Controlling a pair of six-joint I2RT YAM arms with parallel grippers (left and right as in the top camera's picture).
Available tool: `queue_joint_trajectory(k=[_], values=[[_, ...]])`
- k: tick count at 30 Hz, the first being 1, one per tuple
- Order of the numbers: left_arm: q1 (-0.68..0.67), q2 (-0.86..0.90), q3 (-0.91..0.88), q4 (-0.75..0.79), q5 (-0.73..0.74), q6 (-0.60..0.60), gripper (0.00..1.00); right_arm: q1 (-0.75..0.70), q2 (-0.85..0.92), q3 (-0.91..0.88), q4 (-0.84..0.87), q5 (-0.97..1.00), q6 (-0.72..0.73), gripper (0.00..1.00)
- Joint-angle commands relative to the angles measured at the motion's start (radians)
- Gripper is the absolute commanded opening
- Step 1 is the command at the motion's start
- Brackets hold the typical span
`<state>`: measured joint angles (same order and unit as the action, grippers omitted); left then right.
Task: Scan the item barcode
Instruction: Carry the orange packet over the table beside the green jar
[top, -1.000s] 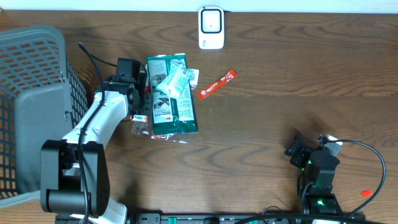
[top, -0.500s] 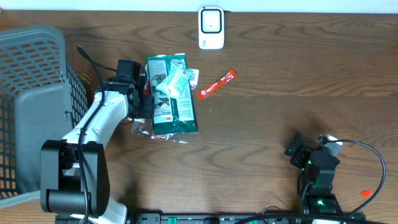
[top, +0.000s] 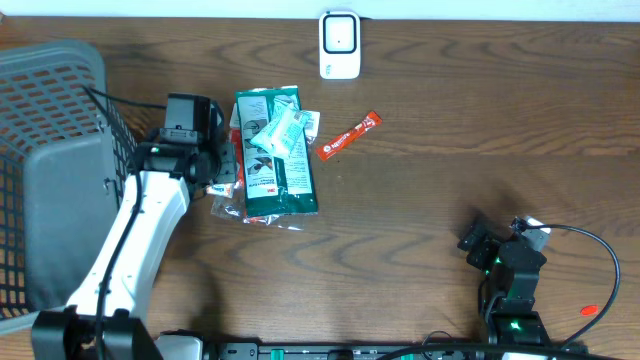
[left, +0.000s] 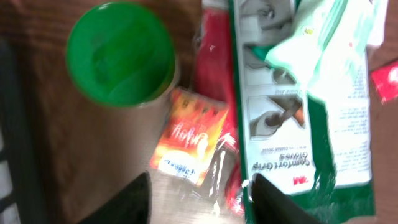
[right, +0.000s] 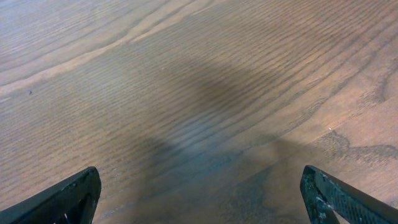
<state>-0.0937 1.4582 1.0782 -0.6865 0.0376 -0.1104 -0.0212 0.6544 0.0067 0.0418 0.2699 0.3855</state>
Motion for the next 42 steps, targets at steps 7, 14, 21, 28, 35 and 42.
queue_joint_trajectory(k=[7, 14, 21, 28, 35, 42], values=[[-0.003, -0.003, -0.027, -0.137, -0.14, -0.083, 0.44, 0.002, 0.0, -0.001, 0.0, 0.017, -0.008, 0.99], [-0.003, -0.003, -0.045, -0.228, -0.242, -0.177, 0.44, 0.002, 0.0, -0.001, 0.0, 0.017, -0.008, 0.99], [-0.003, -0.003, -0.045, -0.314, -0.373, -0.281, 0.44, 0.002, 0.0, -0.001, 0.0, 0.017, -0.008, 0.99], [-0.003, -0.003, -0.045, -0.381, -0.451, -0.322, 0.44, 0.002, 0.0, -0.001, 0.0, 0.017, -0.008, 0.99], [0.0, -0.003, -0.045, -0.425, -0.49, -0.352, 0.44, 0.002, 0.0, -0.001, 0.0, 0.017, -0.008, 0.99], [0.063, -0.003, -0.045, -0.449, -0.503, -0.397, 0.44, 0.002, 0.0, -0.001, 0.003, 0.017, -0.008, 0.99]])
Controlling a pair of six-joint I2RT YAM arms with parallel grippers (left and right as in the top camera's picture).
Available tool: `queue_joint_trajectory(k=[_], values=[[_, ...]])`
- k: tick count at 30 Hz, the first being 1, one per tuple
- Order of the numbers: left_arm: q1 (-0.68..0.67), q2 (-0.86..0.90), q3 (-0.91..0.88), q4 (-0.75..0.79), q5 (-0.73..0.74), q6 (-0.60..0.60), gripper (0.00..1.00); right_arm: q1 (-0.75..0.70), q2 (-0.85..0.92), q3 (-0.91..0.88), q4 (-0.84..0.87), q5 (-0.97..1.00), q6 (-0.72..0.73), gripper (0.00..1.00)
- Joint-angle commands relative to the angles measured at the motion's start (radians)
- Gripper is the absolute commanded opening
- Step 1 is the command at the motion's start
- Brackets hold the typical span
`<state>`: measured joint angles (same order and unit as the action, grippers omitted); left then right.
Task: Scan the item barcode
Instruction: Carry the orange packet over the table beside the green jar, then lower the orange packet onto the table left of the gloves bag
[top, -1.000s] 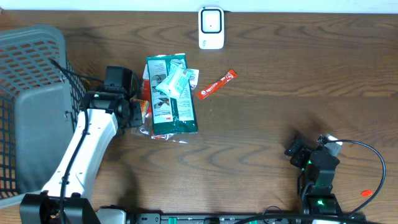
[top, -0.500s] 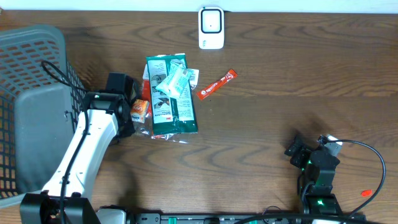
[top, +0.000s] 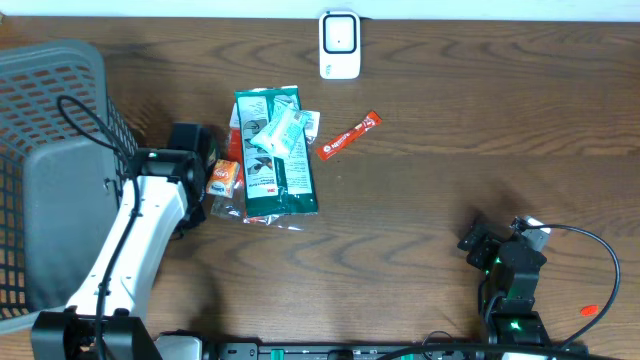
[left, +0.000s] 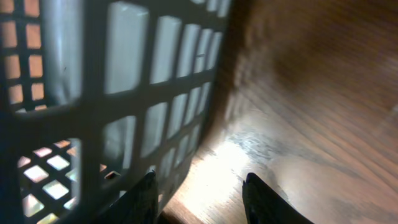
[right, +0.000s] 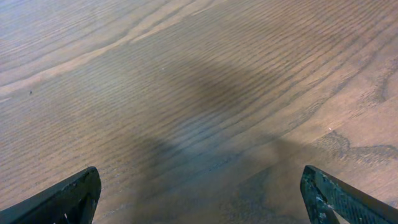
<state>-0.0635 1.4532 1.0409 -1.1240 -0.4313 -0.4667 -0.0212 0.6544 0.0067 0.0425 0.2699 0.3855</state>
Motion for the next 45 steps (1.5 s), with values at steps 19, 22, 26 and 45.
queue_joint_trajectory(k=[19, 22, 26, 45], values=[[0.267, 0.002, -0.008, 0.036, -0.01, -0.035, 0.44, 0.002, 0.0, -0.001, 0.002, 0.017, -0.008, 0.99], [0.249, 0.001, -0.008, 0.088, 0.037, 0.003, 0.44, 0.002, 0.0, -0.001, 0.002, 0.017, -0.008, 0.99], [0.209, -0.01, -0.008, 0.23, 0.193, 0.073, 0.44, 0.002, 0.0, -0.001, 0.002, 0.017, -0.008, 0.99], [0.164, -0.101, -0.008, 0.679, 0.451, 0.208, 0.96, 0.002, 0.0, -0.001, 0.018, -0.024, -0.009, 0.99]])
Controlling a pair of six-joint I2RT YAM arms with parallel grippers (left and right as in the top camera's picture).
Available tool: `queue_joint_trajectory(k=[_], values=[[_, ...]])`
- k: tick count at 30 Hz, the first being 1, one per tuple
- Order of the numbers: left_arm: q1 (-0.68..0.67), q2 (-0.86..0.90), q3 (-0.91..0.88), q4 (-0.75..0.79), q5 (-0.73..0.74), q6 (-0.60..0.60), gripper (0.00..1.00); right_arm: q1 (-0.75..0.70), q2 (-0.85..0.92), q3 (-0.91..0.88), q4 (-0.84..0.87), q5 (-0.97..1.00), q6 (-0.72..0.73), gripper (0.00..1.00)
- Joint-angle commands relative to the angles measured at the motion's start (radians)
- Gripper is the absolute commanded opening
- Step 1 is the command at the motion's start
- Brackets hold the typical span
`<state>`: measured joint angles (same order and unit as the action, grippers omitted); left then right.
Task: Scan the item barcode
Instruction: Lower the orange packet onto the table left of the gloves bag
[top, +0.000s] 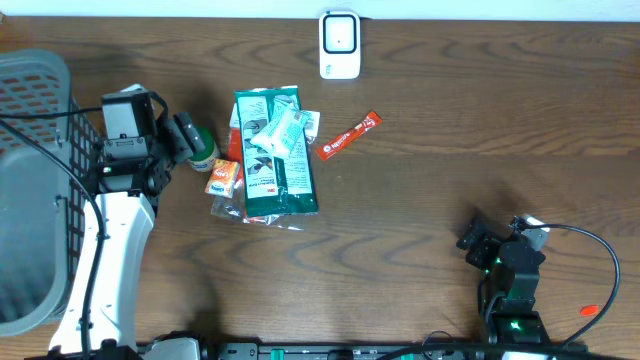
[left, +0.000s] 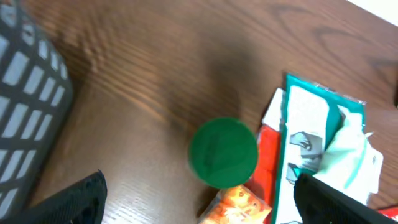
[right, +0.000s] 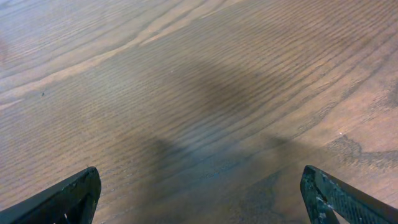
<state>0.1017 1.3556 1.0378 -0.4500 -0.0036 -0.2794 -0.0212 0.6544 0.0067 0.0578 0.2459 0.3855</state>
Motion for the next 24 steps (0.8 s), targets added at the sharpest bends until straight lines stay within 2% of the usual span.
queue_joint_trajectory(k=[1, 10, 16, 24], values=[[-0.002, -0.004, -0.005, 0.007, 0.023, 0.02, 0.96, 0.002, 0.0, -0.001, 0.003, 0.0, -0.009, 0.99], [-0.004, 0.005, -0.005, 0.026, 0.018, -0.009, 0.96, 0.002, 0.0, -0.001, 0.003, -0.001, -0.009, 0.99], [-0.058, 0.077, -0.005, 0.035, -0.058, -0.071, 0.96, 0.002, 0.0, -0.001, 0.003, 0.0, -0.009, 0.99], [-0.121, 0.203, -0.005, 0.087, -0.113, -0.298, 0.96, 0.002, 0.0, -0.001, 0.002, -0.001, -0.009, 0.99]])
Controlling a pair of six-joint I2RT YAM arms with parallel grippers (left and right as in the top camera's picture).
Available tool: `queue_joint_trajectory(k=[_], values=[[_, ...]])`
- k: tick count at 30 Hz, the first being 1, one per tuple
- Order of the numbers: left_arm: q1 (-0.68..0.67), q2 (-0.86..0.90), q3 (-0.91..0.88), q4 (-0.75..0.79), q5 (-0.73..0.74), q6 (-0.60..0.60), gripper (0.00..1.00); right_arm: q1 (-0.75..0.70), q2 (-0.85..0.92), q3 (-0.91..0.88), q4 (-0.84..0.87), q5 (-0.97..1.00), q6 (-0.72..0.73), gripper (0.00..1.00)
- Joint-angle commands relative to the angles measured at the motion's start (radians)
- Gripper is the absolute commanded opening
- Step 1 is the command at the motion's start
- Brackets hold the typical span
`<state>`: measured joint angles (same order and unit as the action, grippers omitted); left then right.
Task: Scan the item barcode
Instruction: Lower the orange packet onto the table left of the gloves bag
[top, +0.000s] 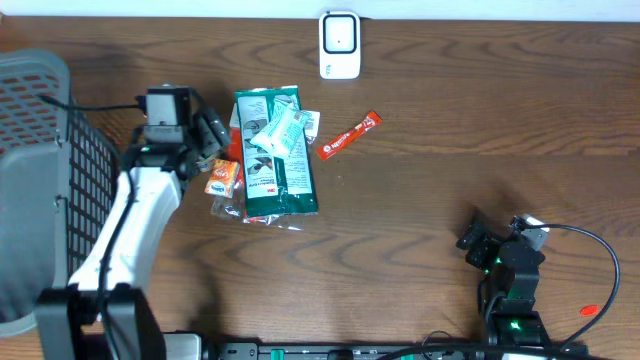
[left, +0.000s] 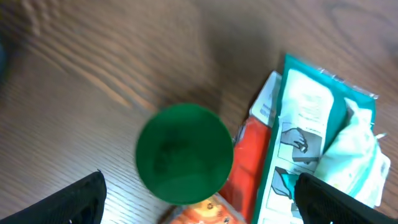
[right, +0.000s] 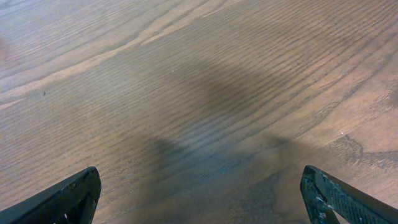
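Observation:
A pile of items lies left of the table's middle: a green and white glove package, a small orange packet and a red stick packet apart to the right. The white scanner stands at the far edge. My left gripper hangs open over the pile's left side. In the left wrist view a round green lid sits between the spread fingertips, beside the orange packet, a red packet and the glove package. My right gripper is open over bare wood.
A grey mesh basket fills the left edge, close behind the left arm. The right arm rests near the front right with its cable looping beside it. A small red mark lies at the front right.
My left gripper has moved right, away from the basket, and now stands over the green lid, which shows larger in the wrist view. The basket has left that view. The right arm is unchanged.
My left gripper first hovered low over the orange packet and green lid with its jaws fairly close. Then it faced the basket's mesh wall. Later it stood near the basket with jaws spread wide, the lid ahead. Now it is over the lid. The items have not moved.

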<state>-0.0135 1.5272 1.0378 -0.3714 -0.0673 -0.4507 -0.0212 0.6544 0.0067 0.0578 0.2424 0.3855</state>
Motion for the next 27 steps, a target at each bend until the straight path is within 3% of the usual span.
queue_joint_trajectory(k=[1, 27], values=[[-0.006, 0.045, -0.005, 0.013, -0.049, -0.142, 0.96, 0.002, 0.0, -0.001, 0.002, 0.003, -0.009, 0.99], [-0.005, 0.22, -0.005, 0.147, -0.059, -0.157, 0.95, 0.002, 0.0, -0.001, -0.002, 0.003, -0.009, 0.99]])
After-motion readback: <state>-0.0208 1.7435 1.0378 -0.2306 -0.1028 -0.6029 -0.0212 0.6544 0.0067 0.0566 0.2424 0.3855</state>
